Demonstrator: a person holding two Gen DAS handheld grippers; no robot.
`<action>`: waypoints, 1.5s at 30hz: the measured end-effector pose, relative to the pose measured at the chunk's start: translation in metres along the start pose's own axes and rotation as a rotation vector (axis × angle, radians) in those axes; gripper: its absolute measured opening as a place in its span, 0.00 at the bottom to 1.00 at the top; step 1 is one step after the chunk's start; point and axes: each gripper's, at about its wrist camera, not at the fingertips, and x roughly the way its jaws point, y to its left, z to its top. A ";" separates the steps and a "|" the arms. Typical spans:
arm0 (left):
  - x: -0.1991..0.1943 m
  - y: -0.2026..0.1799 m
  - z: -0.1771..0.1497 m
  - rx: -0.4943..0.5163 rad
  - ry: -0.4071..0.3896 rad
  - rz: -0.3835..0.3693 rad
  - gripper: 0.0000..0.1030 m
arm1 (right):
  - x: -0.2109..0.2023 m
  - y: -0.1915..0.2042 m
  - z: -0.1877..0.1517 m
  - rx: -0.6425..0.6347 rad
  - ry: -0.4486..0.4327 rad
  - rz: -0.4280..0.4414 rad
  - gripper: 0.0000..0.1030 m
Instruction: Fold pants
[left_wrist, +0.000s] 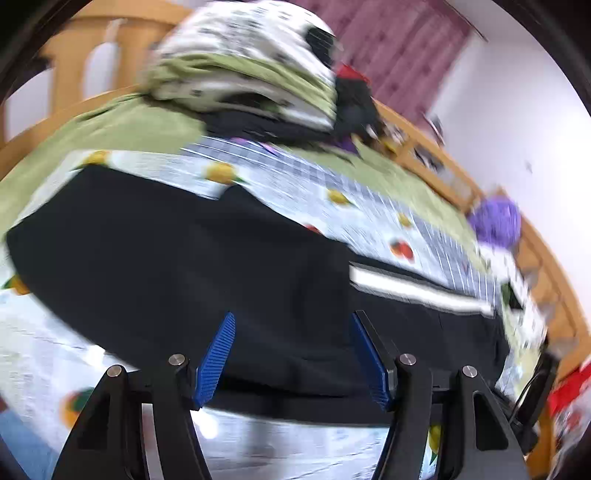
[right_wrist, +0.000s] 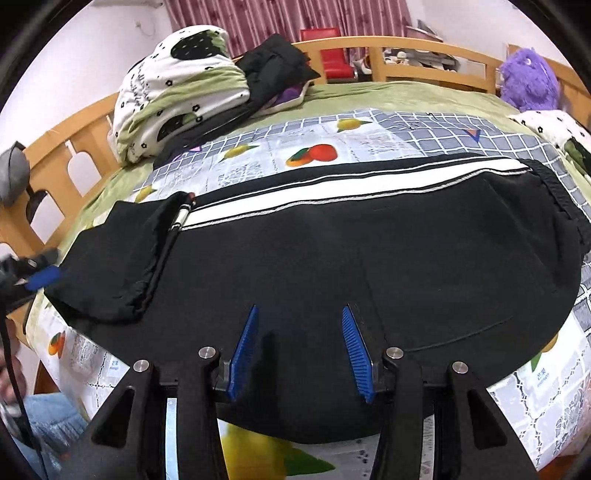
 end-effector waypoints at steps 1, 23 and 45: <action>-0.011 0.024 0.005 -0.046 -0.021 0.020 0.61 | 0.000 0.001 0.000 -0.001 0.001 0.006 0.46; 0.009 0.258 0.041 -0.393 -0.149 0.272 0.31 | 0.067 0.098 0.056 -0.036 0.068 0.120 0.46; 0.025 -0.081 0.021 0.316 -0.073 -0.053 0.08 | 0.054 0.031 0.026 0.105 0.039 0.156 0.46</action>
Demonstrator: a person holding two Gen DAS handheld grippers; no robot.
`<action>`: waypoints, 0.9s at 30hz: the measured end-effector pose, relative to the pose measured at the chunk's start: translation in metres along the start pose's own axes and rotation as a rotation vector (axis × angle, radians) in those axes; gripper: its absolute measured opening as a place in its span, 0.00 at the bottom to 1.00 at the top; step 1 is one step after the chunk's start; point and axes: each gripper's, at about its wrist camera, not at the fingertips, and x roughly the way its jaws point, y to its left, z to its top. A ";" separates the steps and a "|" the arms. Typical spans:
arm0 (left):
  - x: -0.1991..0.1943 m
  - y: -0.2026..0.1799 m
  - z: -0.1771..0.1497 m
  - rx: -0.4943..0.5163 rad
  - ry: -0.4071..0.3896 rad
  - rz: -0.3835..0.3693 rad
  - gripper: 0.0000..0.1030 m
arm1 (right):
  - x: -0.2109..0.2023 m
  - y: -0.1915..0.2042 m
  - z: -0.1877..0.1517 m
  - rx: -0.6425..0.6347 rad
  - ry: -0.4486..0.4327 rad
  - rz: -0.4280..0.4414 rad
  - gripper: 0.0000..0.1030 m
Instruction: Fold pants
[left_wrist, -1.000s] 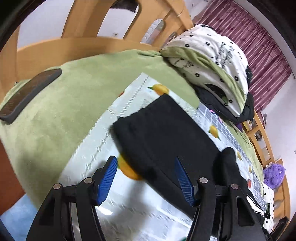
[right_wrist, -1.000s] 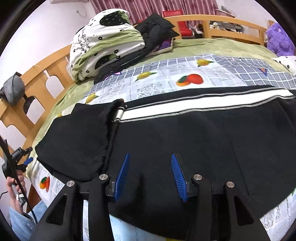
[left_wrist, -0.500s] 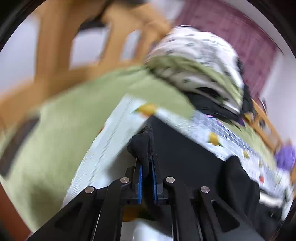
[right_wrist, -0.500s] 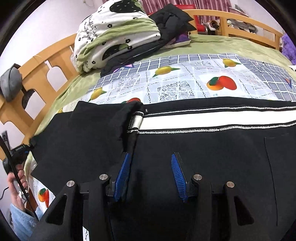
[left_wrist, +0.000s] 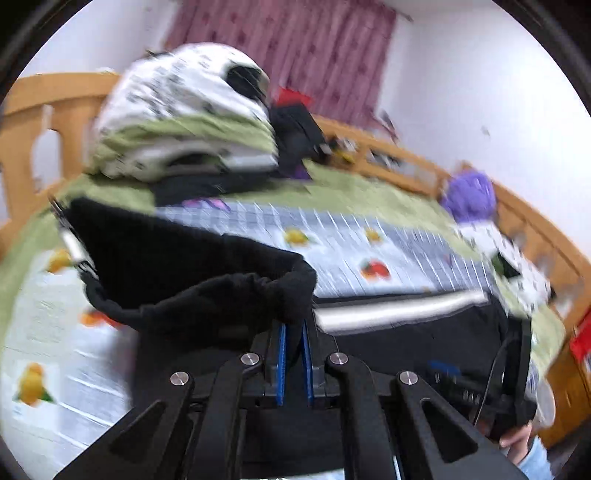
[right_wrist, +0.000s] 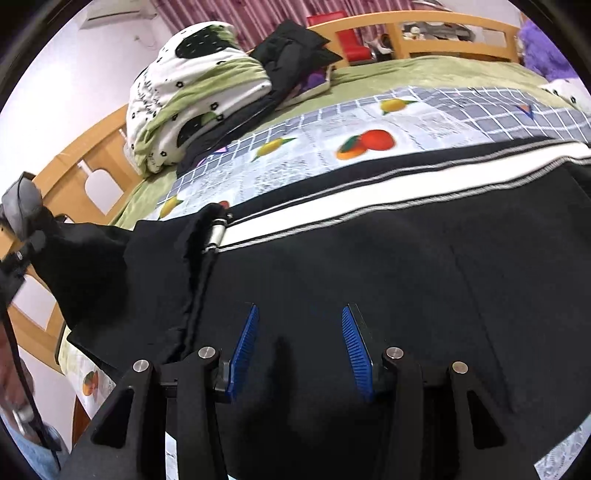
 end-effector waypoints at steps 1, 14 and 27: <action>0.012 -0.011 -0.009 0.014 0.033 -0.008 0.08 | -0.002 -0.003 0.000 0.008 -0.003 0.000 0.46; -0.014 0.016 -0.069 0.015 0.133 -0.011 0.65 | 0.009 0.010 -0.002 -0.010 0.038 0.077 0.47; -0.056 0.096 -0.095 -0.130 0.074 0.072 0.65 | 0.069 0.076 -0.001 -0.007 0.147 0.216 0.52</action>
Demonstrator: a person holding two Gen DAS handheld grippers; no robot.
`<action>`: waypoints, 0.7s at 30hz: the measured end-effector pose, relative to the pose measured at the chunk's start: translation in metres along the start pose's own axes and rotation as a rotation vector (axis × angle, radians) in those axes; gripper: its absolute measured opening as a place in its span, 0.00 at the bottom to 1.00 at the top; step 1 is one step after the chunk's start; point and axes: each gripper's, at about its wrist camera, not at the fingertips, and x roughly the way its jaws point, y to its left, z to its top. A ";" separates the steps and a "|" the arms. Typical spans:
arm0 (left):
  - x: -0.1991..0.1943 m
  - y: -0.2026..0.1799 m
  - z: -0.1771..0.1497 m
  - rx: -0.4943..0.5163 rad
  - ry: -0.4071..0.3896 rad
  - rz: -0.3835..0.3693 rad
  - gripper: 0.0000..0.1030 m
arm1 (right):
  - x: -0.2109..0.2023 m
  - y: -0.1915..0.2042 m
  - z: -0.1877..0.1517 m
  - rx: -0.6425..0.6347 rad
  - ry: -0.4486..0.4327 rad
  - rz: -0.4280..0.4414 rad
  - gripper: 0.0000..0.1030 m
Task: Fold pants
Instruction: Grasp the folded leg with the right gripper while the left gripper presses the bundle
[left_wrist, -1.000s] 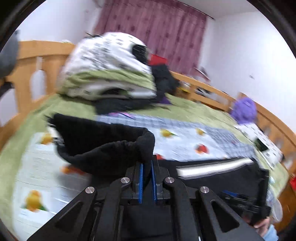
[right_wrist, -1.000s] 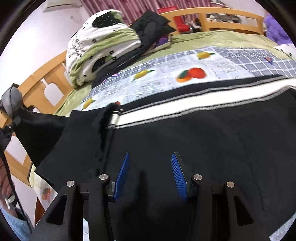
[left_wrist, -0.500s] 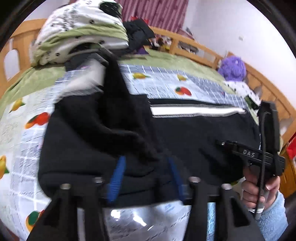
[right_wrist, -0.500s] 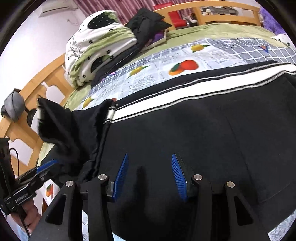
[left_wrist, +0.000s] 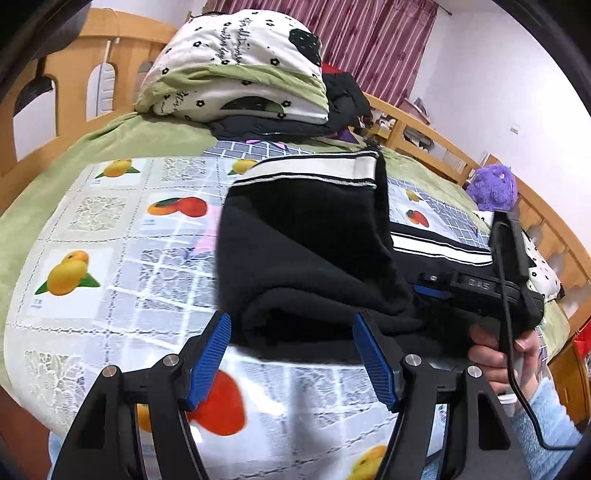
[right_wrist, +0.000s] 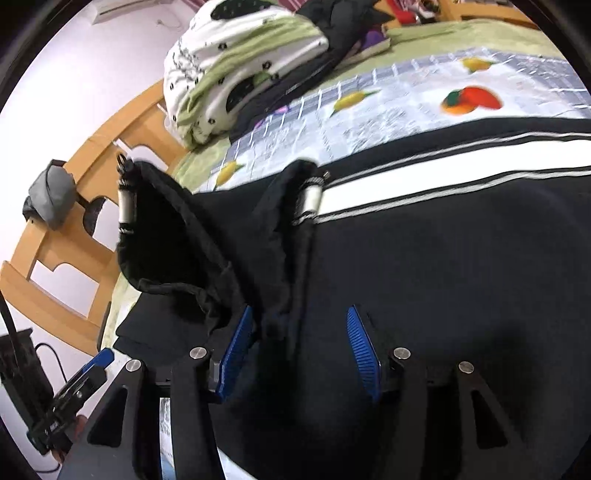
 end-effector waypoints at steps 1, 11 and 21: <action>0.001 0.004 0.000 -0.007 0.002 0.005 0.65 | 0.006 0.005 0.001 -0.005 0.002 -0.010 0.52; 0.045 0.010 -0.003 0.005 0.065 0.120 0.62 | 0.017 0.040 0.004 -0.100 -0.009 -0.030 0.12; 0.026 -0.004 0.006 0.024 -0.069 0.085 0.09 | -0.083 0.007 0.011 -0.004 -0.193 0.177 0.09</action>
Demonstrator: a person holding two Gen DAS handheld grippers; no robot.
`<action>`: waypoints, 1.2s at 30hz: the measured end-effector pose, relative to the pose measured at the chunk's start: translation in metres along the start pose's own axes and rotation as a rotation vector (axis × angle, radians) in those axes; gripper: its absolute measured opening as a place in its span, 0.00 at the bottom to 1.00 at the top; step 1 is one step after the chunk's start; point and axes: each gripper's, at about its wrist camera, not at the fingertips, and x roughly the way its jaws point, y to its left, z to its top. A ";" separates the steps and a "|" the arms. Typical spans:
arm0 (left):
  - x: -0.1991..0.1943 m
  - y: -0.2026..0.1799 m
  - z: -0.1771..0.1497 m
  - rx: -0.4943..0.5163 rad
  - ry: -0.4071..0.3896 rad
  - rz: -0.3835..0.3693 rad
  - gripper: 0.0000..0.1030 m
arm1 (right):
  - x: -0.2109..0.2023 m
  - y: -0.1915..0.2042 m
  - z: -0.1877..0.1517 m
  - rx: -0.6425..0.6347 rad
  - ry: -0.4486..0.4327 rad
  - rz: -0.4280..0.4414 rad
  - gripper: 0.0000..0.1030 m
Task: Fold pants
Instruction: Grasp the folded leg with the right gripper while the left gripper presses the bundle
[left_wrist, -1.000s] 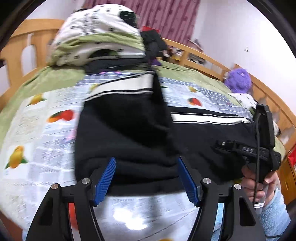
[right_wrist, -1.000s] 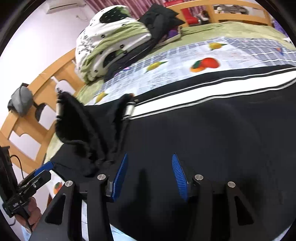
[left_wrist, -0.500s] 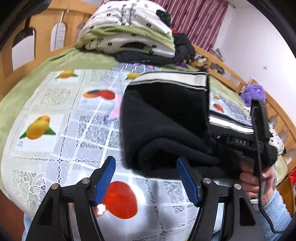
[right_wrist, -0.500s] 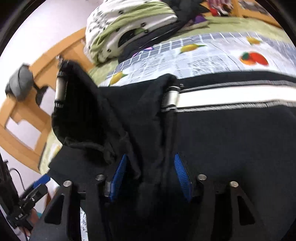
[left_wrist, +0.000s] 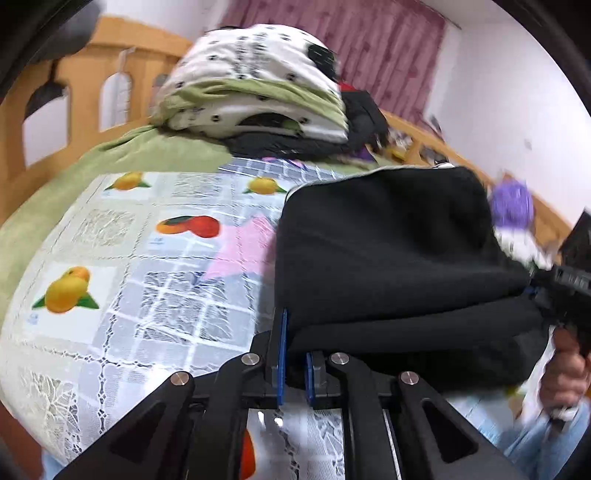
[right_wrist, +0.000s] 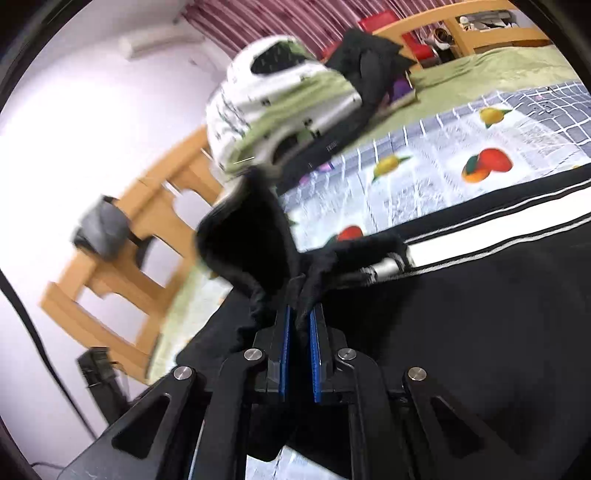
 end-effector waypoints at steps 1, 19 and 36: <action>0.005 -0.008 -0.003 0.044 0.020 0.032 0.09 | -0.004 -0.003 -0.002 -0.005 -0.004 -0.012 0.09; -0.014 0.044 -0.009 -0.134 0.143 -0.004 0.64 | 0.033 -0.028 0.019 -0.007 0.096 -0.186 0.55; -0.004 0.025 0.007 -0.150 0.121 -0.097 0.64 | 0.059 -0.108 0.029 0.139 0.187 -0.256 0.26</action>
